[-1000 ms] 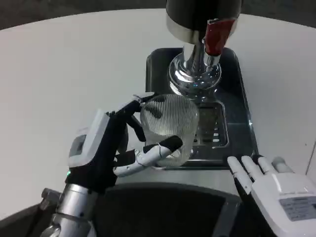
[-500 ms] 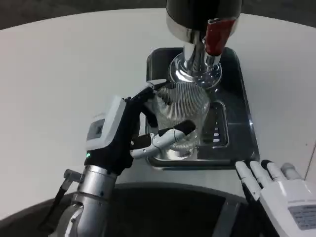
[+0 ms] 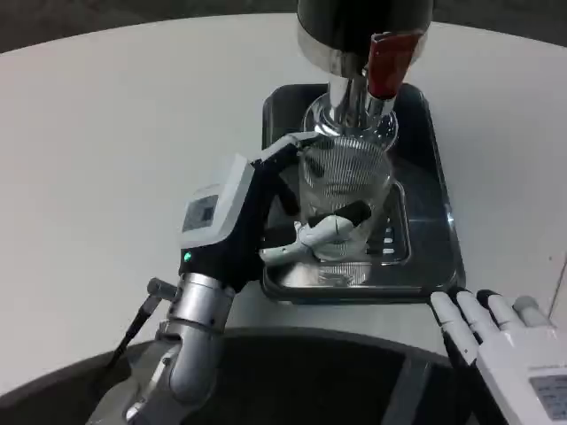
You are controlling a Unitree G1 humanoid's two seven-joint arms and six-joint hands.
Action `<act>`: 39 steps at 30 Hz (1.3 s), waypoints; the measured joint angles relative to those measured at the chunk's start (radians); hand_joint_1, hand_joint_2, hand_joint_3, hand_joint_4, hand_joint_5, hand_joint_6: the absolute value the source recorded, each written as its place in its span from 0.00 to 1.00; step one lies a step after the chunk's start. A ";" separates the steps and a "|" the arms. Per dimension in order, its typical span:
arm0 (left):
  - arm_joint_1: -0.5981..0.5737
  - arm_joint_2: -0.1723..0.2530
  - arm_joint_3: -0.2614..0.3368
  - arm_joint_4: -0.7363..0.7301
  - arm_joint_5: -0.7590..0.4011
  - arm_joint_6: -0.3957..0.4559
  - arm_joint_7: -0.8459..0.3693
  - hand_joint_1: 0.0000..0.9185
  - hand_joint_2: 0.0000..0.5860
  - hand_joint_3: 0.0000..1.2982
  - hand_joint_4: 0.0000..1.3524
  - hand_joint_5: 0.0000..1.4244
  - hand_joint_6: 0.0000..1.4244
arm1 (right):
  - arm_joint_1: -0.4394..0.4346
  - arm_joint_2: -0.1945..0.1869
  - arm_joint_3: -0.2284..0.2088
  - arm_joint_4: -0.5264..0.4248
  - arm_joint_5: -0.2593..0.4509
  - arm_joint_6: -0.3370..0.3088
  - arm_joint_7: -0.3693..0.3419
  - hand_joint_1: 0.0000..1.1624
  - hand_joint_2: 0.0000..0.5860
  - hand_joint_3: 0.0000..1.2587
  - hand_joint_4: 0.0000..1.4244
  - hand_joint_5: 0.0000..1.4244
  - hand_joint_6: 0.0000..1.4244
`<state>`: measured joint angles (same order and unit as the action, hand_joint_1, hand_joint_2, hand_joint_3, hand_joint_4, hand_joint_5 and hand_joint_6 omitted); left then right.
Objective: Grasp the cup under the faucet to collect the drink, then remove the cup.
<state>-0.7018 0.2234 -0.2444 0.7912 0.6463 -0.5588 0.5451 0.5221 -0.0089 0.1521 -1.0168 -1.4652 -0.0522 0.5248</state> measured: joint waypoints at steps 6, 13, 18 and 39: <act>-0.091 -0.012 -0.042 0.117 0.013 0.005 0.061 0.34 0.71 0.67 0.76 0.61 0.90 | 0.016 0.004 -0.010 -0.004 0.009 -0.002 -0.012 0.60 0.46 0.00 0.00 0.00 0.00; -0.157 -0.046 -0.072 0.219 0.017 0.006 0.121 0.32 0.72 0.67 0.75 0.62 0.91 | 0.024 0.010 -0.025 -0.004 0.017 -0.002 -0.018 0.60 0.46 0.00 0.00 0.00 0.00; -0.182 -0.067 -0.091 0.260 0.018 0.009 0.154 0.31 0.71 0.67 0.75 0.63 0.91 | 0.029 0.010 -0.033 -0.004 0.028 -0.002 -0.018 0.60 0.46 0.00 0.00 0.00 0.00; -0.212 -0.078 -0.126 0.307 0.009 0.020 0.177 0.17 0.31 0.29 0.29 0.49 0.81 | 0.024 0.013 -0.059 0.000 0.061 -0.002 -0.018 0.60 0.46 0.00 0.00 0.00 0.00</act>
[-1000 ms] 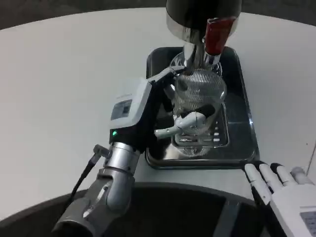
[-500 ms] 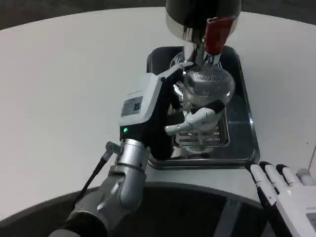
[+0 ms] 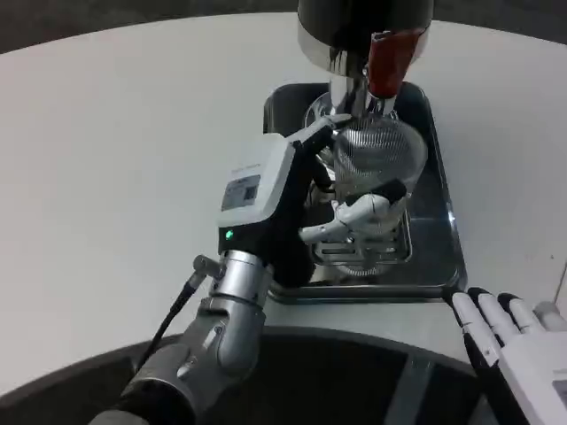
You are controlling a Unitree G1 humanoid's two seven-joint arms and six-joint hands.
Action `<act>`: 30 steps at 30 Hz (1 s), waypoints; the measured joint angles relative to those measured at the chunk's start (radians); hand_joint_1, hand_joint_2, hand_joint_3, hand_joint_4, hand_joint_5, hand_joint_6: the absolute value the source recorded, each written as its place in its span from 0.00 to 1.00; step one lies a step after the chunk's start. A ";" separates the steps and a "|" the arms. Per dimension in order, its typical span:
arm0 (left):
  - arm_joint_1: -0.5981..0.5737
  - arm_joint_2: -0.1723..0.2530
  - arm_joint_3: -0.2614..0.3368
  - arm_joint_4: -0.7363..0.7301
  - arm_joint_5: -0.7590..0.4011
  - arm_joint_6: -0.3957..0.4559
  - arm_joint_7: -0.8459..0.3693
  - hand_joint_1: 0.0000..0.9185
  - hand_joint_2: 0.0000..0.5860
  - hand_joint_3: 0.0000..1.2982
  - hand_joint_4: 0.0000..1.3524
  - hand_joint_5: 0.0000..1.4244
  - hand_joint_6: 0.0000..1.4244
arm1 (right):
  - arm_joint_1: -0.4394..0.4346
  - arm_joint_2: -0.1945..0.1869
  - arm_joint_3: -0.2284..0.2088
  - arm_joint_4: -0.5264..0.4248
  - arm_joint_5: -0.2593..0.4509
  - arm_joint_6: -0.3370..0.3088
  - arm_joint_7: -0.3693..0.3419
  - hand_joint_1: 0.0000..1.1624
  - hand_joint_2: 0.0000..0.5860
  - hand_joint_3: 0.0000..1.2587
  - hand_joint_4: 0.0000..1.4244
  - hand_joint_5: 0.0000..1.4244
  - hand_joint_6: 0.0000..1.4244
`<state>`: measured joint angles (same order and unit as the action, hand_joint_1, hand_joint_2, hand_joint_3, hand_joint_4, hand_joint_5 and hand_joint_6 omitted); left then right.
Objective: Grasp the cup under the faucet to collect the drink, then remove the cup.
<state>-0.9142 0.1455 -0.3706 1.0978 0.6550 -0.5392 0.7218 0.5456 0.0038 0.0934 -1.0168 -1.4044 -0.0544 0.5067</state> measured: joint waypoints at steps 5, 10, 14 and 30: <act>0.000 0.008 -0.002 0.000 -0.013 0.000 -0.014 0.17 0.19 0.23 0.22 0.46 0.80 | -0.001 0.001 0.000 0.004 0.000 0.000 0.000 0.60 0.46 0.00 0.00 0.00 0.00; 0.002 0.013 -0.006 0.001 -0.014 0.000 -0.026 0.17 0.11 0.19 0.18 0.43 0.76 | 0.000 0.004 0.001 0.004 0.000 0.000 0.000 0.60 0.47 0.00 0.00 0.00 0.00; 0.002 0.023 -0.006 0.001 -0.015 0.000 -0.029 0.15 0.05 0.16 0.15 0.40 0.74 | 0.000 0.007 0.003 0.004 0.000 0.000 0.000 0.60 0.47 0.00 0.00 0.00 0.00; 0.033 0.053 0.001 -0.015 -0.023 -0.053 -0.060 0.06 0.00 0.14 0.14 0.38 0.68 | -0.007 0.017 0.007 0.027 0.000 0.000 0.000 0.61 0.47 0.00 0.00 0.00 0.00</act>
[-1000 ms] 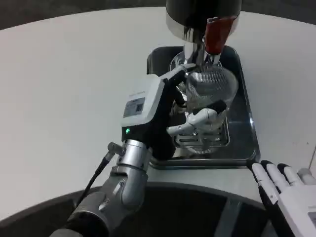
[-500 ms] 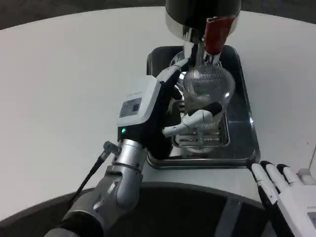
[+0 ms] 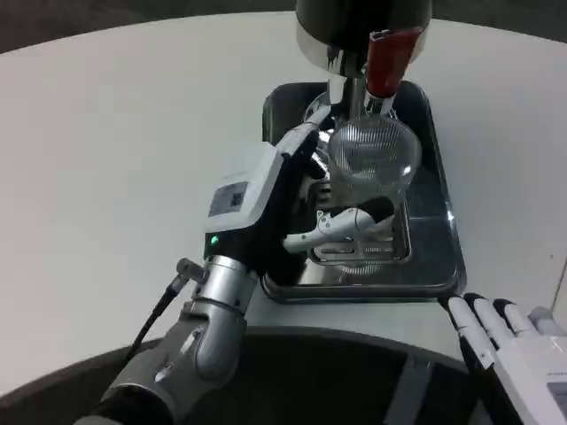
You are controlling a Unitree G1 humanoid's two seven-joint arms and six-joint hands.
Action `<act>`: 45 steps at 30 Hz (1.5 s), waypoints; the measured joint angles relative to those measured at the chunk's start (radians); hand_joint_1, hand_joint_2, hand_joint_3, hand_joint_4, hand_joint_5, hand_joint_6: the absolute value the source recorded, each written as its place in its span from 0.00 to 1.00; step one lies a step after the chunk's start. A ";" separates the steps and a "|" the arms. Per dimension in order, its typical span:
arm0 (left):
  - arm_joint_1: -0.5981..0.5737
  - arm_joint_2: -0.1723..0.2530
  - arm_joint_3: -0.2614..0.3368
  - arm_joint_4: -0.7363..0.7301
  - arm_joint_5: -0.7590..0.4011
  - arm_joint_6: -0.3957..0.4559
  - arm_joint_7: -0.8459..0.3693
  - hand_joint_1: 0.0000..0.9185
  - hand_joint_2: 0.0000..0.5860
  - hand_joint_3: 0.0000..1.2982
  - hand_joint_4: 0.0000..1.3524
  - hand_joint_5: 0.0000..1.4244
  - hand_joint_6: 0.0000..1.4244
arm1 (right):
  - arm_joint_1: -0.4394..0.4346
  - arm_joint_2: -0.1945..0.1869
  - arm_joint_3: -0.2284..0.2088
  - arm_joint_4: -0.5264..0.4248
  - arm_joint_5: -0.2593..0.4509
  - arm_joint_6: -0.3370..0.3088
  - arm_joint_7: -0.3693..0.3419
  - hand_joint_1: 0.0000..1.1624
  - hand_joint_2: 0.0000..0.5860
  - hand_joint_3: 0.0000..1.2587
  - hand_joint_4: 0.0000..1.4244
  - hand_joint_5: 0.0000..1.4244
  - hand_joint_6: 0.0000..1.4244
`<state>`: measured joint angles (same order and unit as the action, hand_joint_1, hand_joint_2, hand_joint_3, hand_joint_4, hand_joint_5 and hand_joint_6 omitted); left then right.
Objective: Grasp the cup under the faucet to collect the drink, then remove the cup.
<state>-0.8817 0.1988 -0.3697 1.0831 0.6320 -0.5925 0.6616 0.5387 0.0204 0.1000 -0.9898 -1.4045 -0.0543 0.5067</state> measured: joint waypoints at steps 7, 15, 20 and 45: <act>0.075 0.063 0.042 -0.127 -0.029 -0.062 -0.007 0.05 0.00 0.16 0.17 0.38 0.66 | -0.022 -0.002 -0.005 0.006 0.000 0.001 0.000 0.61 0.47 0.00 0.00 0.00 0.00; 0.217 0.171 0.160 -0.387 -0.111 -0.110 -0.076 0.02 0.00 0.19 0.20 0.35 0.45 | -0.037 -0.013 -0.013 0.013 0.009 0.003 0.001 0.61 0.47 0.00 0.00 0.00 0.00; 0.284 0.220 0.233 -0.546 -0.167 -0.133 -0.159 0.00 0.00 0.20 0.20 0.29 0.27 | -0.051 -0.015 -0.011 0.017 0.012 0.004 0.004 0.61 0.47 0.00 0.00 0.00 0.00; 0.135 0.341 0.352 -0.721 -1.062 0.157 -1.465 0.00 0.13 0.00 0.00 0.00 0.00 | -0.107 -0.016 0.022 0.045 -0.021 0.022 0.029 0.61 0.47 0.00 0.00 0.00 0.00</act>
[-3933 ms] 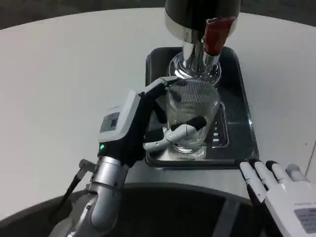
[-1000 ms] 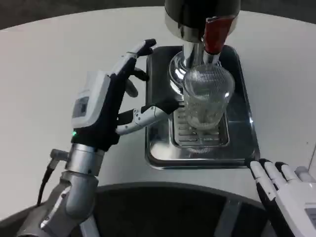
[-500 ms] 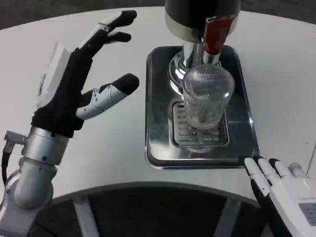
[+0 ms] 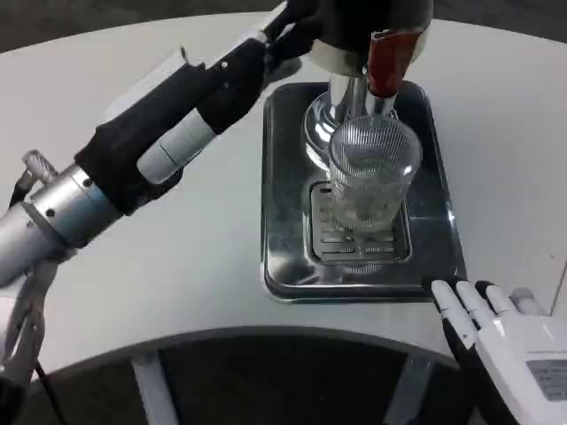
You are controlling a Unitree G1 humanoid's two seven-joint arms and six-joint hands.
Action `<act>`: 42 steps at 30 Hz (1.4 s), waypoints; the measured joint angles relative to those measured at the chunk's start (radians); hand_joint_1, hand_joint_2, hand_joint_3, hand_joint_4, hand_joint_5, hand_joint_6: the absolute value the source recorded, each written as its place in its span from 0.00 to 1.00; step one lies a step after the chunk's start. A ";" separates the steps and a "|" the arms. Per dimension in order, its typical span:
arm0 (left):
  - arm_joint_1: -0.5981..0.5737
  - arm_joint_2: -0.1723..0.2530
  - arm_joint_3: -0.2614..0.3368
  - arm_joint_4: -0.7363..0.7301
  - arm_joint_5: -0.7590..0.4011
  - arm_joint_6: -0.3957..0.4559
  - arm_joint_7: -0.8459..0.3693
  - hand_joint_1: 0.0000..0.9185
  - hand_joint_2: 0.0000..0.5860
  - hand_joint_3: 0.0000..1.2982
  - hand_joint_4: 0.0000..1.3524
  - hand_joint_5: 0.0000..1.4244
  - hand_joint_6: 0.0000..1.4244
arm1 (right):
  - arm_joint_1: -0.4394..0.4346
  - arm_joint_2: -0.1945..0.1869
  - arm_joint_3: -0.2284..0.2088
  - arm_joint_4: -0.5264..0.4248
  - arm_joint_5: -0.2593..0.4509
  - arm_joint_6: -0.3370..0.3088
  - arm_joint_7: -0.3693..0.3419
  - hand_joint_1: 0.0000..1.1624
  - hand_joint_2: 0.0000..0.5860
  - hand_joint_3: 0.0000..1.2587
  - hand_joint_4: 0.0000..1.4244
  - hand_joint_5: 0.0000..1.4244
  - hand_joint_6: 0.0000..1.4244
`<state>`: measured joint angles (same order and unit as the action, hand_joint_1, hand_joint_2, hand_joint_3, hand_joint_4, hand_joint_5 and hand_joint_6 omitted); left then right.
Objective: Grasp the cup under the faucet to collect the drink, then remove the cup.
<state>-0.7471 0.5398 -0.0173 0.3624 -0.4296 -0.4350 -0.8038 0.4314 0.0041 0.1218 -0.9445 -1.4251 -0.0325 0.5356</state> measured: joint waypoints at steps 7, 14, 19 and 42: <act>-0.062 -0.001 0.062 -0.045 -0.089 0.154 -0.178 0.00 0.13 0.00 0.00 0.00 0.00 | -0.001 0.001 0.007 0.000 -0.008 0.002 0.000 0.61 0.47 0.00 0.00 0.00 0.00; -0.120 -0.018 0.104 -0.034 -0.115 0.244 -0.226 0.00 0.13 0.00 0.00 0.00 0.00 | -0.001 0.004 0.014 0.000 -0.015 0.002 0.002 0.61 0.47 0.00 0.00 0.00 0.00; -0.146 -0.040 0.123 0.010 -0.110 0.251 -0.240 0.00 0.13 0.00 0.00 0.00 0.00 | 0.000 0.006 0.016 0.000 -0.024 0.002 0.003 0.61 0.47 0.00 0.00 0.00 0.00; -0.330 -0.179 0.123 0.355 0.009 0.169 -0.286 0.00 0.14 0.00 0.00 0.02 0.00 | -0.002 0.027 0.031 -0.001 -0.042 0.012 0.011 0.61 0.47 0.00 0.00 0.00 0.00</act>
<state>-1.0771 0.3608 0.1054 0.7172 -0.4201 -0.2663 -1.0895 0.4299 0.0312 0.1531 -0.9451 -1.4674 -0.0204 0.5462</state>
